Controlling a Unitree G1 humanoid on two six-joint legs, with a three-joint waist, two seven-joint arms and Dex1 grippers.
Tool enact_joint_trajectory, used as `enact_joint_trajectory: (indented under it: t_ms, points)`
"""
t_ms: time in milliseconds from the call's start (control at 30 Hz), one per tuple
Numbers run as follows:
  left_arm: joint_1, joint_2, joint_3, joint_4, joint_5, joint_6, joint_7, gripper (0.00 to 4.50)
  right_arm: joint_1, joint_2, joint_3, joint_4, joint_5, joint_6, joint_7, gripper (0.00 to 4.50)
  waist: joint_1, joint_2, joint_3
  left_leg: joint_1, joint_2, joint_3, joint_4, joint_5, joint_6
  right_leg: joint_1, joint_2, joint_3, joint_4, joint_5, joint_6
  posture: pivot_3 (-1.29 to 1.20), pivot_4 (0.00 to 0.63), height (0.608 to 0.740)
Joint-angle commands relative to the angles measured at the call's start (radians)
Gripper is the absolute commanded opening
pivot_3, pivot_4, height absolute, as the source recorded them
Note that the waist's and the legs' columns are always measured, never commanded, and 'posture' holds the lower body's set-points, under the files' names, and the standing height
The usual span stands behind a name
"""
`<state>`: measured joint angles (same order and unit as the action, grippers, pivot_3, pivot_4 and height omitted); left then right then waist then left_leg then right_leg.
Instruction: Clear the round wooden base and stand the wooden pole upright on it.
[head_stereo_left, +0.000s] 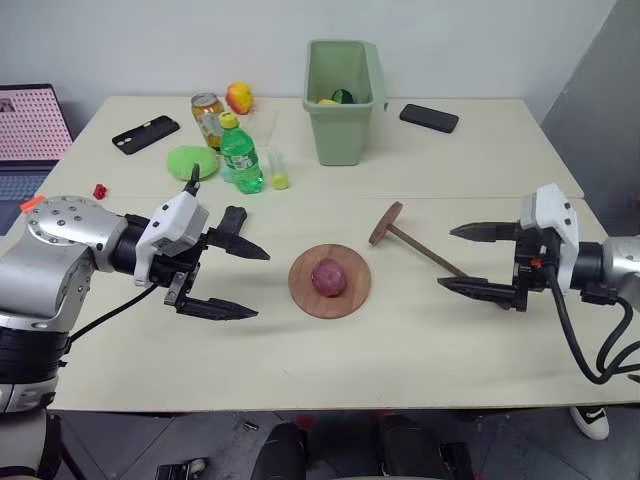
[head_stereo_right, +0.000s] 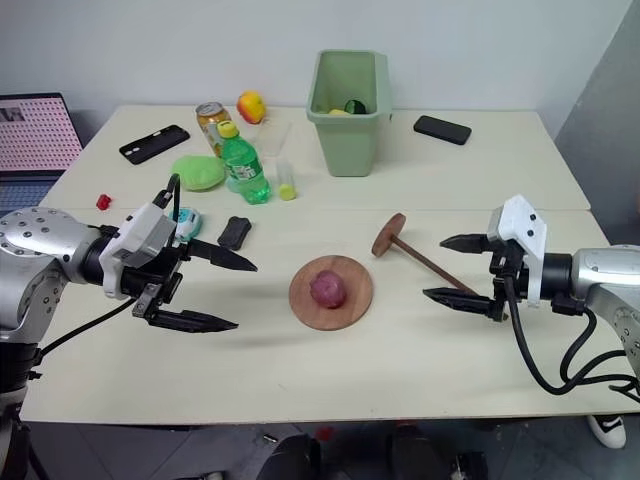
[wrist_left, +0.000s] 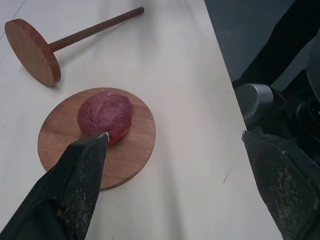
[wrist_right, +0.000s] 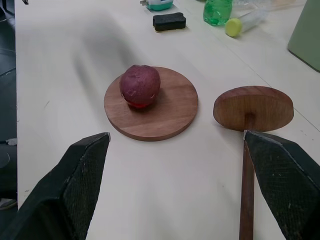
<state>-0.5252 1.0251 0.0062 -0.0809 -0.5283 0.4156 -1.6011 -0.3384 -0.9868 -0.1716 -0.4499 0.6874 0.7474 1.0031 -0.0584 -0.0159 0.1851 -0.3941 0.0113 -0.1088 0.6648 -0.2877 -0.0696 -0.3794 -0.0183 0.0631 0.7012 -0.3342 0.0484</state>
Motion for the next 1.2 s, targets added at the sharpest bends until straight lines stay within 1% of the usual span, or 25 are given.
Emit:
enact_joint_trajectory:
  t_ms: [33, 167, 833, 967, 1033, 1200]
  points:
    - [-0.021, 0.013, 0.016, 0.004, -0.011, 0.015, 0.012, 4.50, -0.022, -0.007, -0.009, -0.007, -0.004, -0.023, 0.007, 4.49, 0.000, 0.000, 0.000, 0.000, 0.000, 0.000, 0.000, 0.000, 0.000, 0.000, 0.000, 0.000, 0.000, 0.000, 0.000, 0.00, 0.150, 0.740]
    - [-0.001, 0.031, 0.023, -0.005, -0.017, 0.015, -0.004, 4.50, -0.027, -0.003, -0.003, -0.004, -0.006, -0.029, 0.008, 4.49, 0.000, 0.000, 0.000, 0.000, 0.000, 0.000, 0.000, 0.000, 0.000, 0.000, 0.000, 0.000, 0.000, 0.000, 0.000, 0.00, 0.150, 0.740]
    - [0.001, 0.041, 0.024, 0.006, -0.002, -0.013, -0.010, 4.50, -0.032, -0.004, 0.007, -0.004, 0.003, -0.046, 0.019, 4.49, 0.001, 0.000, 0.000, 0.000, 0.000, 0.000, 0.000, 0.000, 0.000, 0.000, 0.000, 0.000, 0.000, 0.000, 0.000, 0.00, 0.150, 0.740]
    - [-0.056, -0.013, 0.005, 0.041, 0.026, -0.016, 0.055, 4.50, -0.027, -0.014, 0.000, -0.018, 0.017, -0.041, 0.032, 4.49, 0.001, 0.000, 0.000, 0.000, 0.000, 0.000, 0.000, 0.000, 0.000, 0.000, 0.000, 0.000, 0.000, 0.000, 0.000, 0.00, 0.150, 0.740]
    - [-0.094, -0.056, -0.028, 0.060, 0.063, -0.041, 0.080, 4.50, -0.029, -0.025, -0.002, -0.033, 0.030, -0.036, 0.049, 4.49, 0.001, 0.000, 0.000, -0.001, 0.000, 0.000, 0.001, 0.000, 0.000, 0.000, 0.000, 0.000, 0.000, 0.000, 0.000, 0.00, 0.150, 0.740]
    - [-0.149, -0.201, -0.167, 0.130, 0.198, -0.174, 0.120, 4.50, -0.053, -0.040, -0.004, -0.059, 0.069, -0.018, 0.072, 4.49, 0.002, 0.000, 0.000, -0.001, -0.001, 0.000, 0.001, 0.000, 0.000, 0.000, -0.001, 0.000, 0.000, 0.000, 0.000, 0.00, 0.150, 0.740]
